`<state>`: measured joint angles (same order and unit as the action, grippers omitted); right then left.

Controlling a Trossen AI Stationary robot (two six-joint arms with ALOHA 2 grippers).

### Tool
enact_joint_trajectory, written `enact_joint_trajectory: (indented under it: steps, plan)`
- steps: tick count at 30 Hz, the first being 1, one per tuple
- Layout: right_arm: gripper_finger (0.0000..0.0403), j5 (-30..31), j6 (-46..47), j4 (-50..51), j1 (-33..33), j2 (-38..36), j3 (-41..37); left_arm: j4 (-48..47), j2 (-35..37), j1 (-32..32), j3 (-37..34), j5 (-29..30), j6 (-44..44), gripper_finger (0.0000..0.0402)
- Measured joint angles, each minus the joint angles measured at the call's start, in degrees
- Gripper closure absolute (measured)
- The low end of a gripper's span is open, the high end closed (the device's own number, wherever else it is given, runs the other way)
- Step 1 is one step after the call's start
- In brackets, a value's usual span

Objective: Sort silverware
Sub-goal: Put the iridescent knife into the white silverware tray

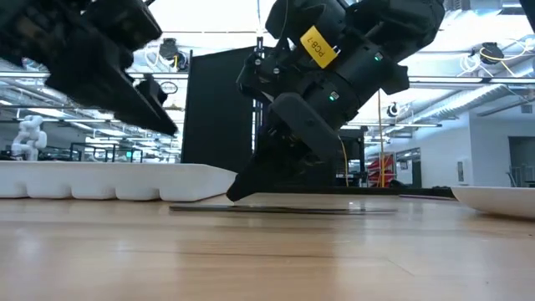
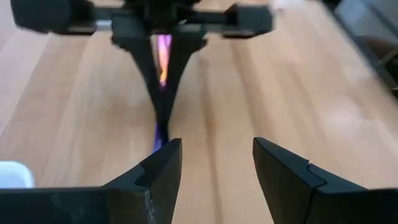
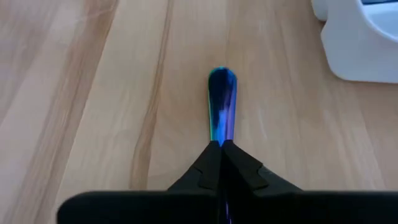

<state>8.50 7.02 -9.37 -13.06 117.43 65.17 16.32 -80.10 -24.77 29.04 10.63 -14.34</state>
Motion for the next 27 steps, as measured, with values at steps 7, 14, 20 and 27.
enact_joint_trajectory:
  steps: [7,14,20,27]
  plan:
    - [0.0402,0.2,-1.0,-0.7,-0.6,-0.1,0.0,3.2,-10.4,-0.2,2.0,4.3,0.2,0.0204]
    - [0.0402,1.8,-0.9,1.1,-2.6,-4.4,0.0,3.2,-16.1,2.4,9.3,3.2,3.5,0.0204]
    - [0.0402,11.4,3.2,15.3,-5.6,-13.8,-2.1,2.6,-18.9,6.4,12.9,2.9,3.2,0.0204]
    - [0.0403,20.3,10.8,16.4,-8.8,-28.8,-13.2,3.1,-24.9,9.2,15.7,0.3,3.1,0.0204]
